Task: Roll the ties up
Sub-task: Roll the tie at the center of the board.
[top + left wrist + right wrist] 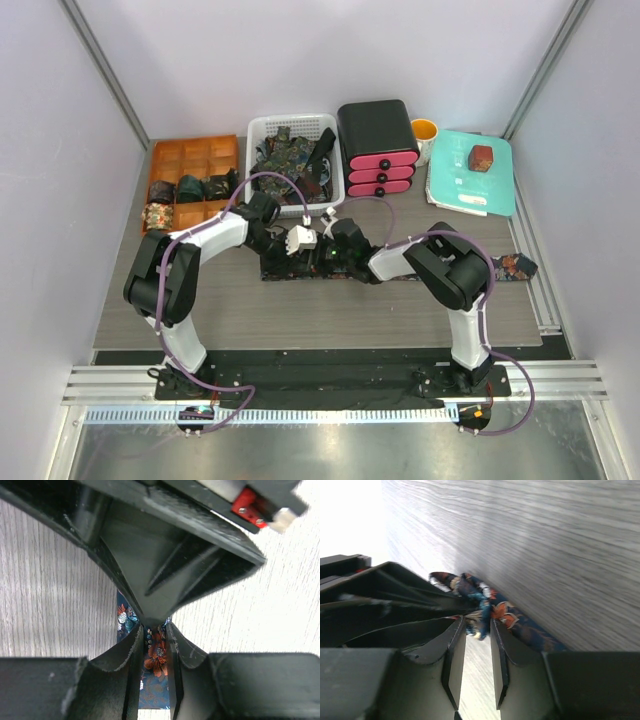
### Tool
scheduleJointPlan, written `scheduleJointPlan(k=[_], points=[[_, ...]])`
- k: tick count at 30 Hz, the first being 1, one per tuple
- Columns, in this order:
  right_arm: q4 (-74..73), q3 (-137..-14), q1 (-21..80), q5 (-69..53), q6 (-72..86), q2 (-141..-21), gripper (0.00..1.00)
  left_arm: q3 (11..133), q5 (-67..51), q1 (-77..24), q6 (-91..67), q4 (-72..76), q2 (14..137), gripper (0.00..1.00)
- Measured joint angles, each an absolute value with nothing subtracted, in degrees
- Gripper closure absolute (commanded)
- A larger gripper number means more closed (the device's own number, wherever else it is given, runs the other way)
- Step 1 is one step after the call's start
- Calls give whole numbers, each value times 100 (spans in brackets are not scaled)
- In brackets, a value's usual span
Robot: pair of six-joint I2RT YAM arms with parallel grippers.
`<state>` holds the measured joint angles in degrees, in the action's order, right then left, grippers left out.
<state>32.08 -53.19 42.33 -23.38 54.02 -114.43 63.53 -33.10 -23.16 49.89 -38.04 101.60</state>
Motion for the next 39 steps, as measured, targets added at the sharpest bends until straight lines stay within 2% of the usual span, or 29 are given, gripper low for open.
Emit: scheduleJointPlan(k=[5,9,14,16,17,20,25,32,36,39], points=[[3194,-5319,4233,-2320,5426,-11491,68,6353,-3321,-2311,4989,-3804,10160,76],[3197,-5360,4233,-2322,5443,-11550,73,6353,-3326,-2311,4991,-3804,10160,75],[3205,-5382,4246,-2322,5483,-11590,89,6353,-3323,-2309,4991,-3804,10160,72],[3168,-5382,4252,-2309,5502,-11594,97,6353,-3326,-2303,4991,-3804,10160,67],[3159,-5382,4254,-2305,5492,-11594,98,6353,-3326,-2300,4989,-3806,10160,60],[3096,-5382,4265,-2261,5478,-11594,99,6353,-3347,-2237,5006,-3837,10160,48],[3030,-5406,4265,-2235,5406,-11601,99,6353,-3430,-1769,5301,-4156,10022,41],[2864,-5509,4268,-2228,5328,-11609,99,6353,-3479,-1306,5981,-4665,9769,38],[2838,-5535,4270,-2220,5301,-11616,99,6353,-3535,-1343,6123,-4716,9769,41],[2821,-5544,4270,-2220,5288,-11616,99,6353,-3529,-1345,6206,-4713,9769,47]])
